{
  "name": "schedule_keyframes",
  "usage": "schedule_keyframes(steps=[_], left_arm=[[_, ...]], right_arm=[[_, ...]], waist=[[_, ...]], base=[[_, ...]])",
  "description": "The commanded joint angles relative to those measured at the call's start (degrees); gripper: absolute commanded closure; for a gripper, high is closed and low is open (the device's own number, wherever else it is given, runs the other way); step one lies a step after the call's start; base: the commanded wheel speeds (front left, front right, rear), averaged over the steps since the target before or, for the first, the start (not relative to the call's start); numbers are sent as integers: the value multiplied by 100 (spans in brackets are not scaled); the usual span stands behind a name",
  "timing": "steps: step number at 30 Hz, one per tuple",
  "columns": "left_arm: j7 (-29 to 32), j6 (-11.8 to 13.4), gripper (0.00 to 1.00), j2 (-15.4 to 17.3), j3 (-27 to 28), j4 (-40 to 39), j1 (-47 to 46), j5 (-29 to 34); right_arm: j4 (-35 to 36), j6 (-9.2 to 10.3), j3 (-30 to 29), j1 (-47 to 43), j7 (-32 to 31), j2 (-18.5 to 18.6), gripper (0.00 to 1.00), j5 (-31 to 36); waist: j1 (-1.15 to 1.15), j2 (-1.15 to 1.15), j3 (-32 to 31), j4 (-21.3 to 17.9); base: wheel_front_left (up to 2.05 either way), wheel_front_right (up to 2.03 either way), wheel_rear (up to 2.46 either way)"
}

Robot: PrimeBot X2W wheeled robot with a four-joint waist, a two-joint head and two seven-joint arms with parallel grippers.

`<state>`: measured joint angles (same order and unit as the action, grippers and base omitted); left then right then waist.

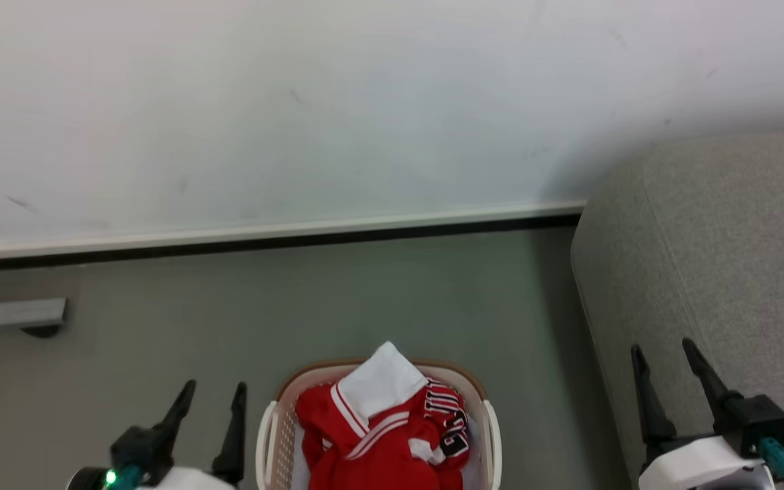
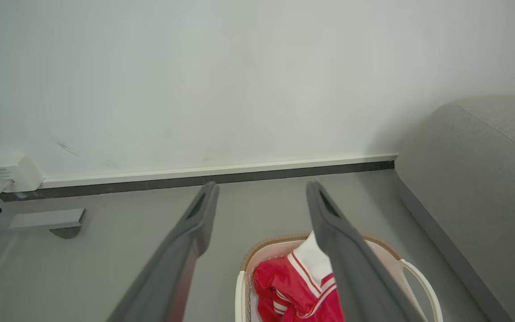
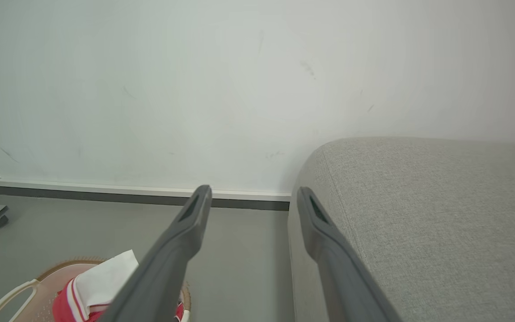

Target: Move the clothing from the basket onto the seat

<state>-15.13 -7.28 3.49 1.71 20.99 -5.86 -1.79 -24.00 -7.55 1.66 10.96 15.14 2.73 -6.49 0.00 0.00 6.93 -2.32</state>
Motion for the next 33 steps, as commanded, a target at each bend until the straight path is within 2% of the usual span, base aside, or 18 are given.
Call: schedule_keyframes(steps=[1, 4, 18, 33], left_arm=[[-4, -6, 0, 12, -65, 166, -240, 82], [-4, -3, 0, 6, -170, 439, -519, 132], [152, 61, 0, 123, -936, 2914, -2724, 753], [78, 73, 0, 303, -1279, 4384, -4086, 820]], right_arm=[[58, 12, -9, 131, 2, 30, 0, 28], [134, 12, -12, 242, 2, 30, 0, 23], [823, 12, 123, 1026, 2, 24, 0, -212], [1298, 12, 244, 1398, 1, 24, 0, -494]], waist=[[0, 0, 300, -98], [0, 0, 523, -142], [0, 0, 2094, -510], [0, 0, 3180, -828]], base=[[0, 0, 0], [0, 0, 0], [0, 0, 0], [0, 0, 0]])
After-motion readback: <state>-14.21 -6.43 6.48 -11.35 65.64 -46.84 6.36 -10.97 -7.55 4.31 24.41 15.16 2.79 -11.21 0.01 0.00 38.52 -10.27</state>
